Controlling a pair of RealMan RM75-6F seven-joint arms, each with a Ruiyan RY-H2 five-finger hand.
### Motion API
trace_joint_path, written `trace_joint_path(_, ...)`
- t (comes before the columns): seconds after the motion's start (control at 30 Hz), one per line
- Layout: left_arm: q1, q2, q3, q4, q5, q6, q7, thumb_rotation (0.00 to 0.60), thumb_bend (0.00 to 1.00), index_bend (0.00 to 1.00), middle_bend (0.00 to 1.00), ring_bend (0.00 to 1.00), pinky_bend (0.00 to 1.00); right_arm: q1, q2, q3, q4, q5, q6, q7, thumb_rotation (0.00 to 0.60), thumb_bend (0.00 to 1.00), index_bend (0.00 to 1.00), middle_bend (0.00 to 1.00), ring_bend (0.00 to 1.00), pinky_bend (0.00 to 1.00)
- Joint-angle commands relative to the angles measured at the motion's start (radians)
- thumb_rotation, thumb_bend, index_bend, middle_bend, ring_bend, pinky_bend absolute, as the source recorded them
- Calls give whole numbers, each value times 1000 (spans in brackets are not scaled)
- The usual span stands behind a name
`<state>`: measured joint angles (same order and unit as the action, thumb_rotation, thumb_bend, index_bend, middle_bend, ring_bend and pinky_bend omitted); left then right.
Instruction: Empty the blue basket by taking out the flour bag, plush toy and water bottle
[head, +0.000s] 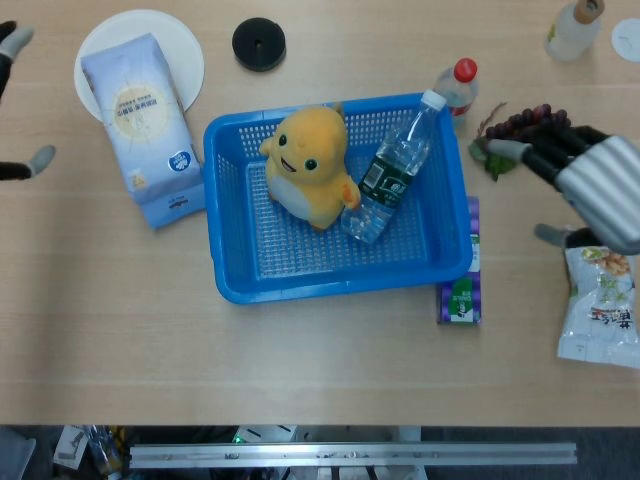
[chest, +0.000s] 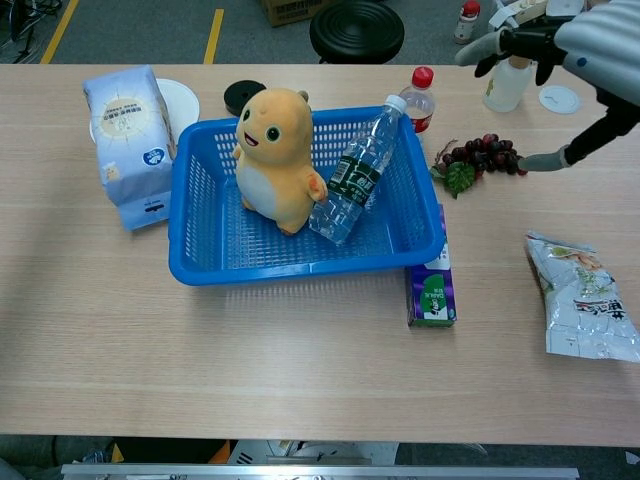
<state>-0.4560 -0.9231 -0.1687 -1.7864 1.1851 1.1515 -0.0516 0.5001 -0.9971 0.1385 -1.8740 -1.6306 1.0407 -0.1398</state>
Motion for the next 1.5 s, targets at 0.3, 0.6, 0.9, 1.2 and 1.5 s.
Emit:
trace_joint_path(0.3,158,34,72,-16,89,183,21,600,202,0,44,0,260,198,-177,105,21,258,-184,-165,600,0,56,164,109,337)
trace_joint_path(0.6,240,69,103,-29,126,249,0,600,202,0,44,0,258,367,-359,128,114,504,-244,-413,600,0,0,100,51,287)
trace_joint_path(0.9,286,91,118,-40,159,277,-23,600,203,0,44,0,257,546,-561,135,272,761,-228,-599,600,0,0,108,51,286)
trace_joint_path(1.2,308,100,123,-48,196,290,-35,600,203,0,44,0,257,624,-684,100,385,835,-142,-681,600,151,372,357,322,636)
trace_joint_path(1.5,310,102,115,-55,208,283,-37,600,202,0,44,0,257,579,-672,106,391,654,-74,-506,600,294,590,499,508,836)
